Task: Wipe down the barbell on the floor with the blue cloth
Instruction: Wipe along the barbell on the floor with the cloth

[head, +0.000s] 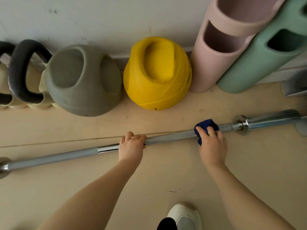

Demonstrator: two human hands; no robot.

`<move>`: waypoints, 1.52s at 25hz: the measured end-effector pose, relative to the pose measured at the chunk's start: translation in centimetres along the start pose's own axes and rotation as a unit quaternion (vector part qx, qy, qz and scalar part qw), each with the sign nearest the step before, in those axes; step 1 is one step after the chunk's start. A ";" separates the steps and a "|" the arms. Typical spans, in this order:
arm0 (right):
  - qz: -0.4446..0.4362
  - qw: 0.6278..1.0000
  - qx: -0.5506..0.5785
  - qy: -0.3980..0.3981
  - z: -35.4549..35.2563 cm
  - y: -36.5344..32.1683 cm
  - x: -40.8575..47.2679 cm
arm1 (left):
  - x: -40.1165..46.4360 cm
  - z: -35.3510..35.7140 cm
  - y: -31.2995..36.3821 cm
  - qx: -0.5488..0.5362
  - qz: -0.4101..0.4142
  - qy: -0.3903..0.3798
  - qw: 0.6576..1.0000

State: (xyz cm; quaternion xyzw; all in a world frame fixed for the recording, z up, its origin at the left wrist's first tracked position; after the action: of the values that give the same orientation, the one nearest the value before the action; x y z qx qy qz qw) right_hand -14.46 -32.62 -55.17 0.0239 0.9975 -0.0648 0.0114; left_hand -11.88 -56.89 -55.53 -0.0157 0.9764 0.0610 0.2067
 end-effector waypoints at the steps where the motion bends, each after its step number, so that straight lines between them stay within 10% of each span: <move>1: 0.007 1.000 -0.003 -0.001 0.2 -0.3 0.1 | 0.1 0.1 0.0 -0.001 -0.003 0.007 1.000; 5: -0.130 0.991 -0.014 -0.011 0.3 0.9 1.0 | 0.8 -1.2 2.6 0.025 0.059 0.038 0.997; 10: 0.132 0.991 0.015 0.020 -0.8 7.5 3.1 | 2.3 -1.1 5.6 0.067 0.116 0.049 0.990; 15: -0.130 0.991 -0.027 -0.014 -0.7 6.5 3.0 | 2.8 -1.2 5.5 0.071 0.124 0.057 0.988; 19: 0.118 0.993 0.019 0.014 -0.9 6.8 4.6 | 3.7 -2.0 5.4 0.065 0.089 0.016 0.994; 24: -0.146 0.988 0.050 -0.012 0.2 -0.3 2.1 | 4.2 -1.5 4.1 0.000 0.069 0.005 0.998; 29: 0.107 0.994 0.032 0.013 -0.8 3.3 4.2 | 4.8 -1.6 3.9 -0.032 0.054 -0.006 0.998; 34: -0.183 0.983 0.017 -0.029 0.2 -2.0 1.8 | 4.8 -1.7 3.7 -0.060 0.038 -0.019 0.997; 38: 0.067 0.997 0.000 -0.033 -0.9 2.4 3.6 | 3.6 -1.3 4.0 -0.075 0.034 -0.021 0.996</move>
State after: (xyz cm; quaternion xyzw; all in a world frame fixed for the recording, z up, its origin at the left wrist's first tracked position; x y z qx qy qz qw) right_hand -17.94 -29.93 -54.72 0.0883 0.9928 -0.0643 0.0486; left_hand -15.91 -53.15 -55.35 0.0034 0.9646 0.1412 0.2229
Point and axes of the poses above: each hand's wrist, its own x-axis towards the middle knuckle, its own z-axis out of the palm, y = z × x, the point moved 5 cm from there along x, towards the middle knuckle
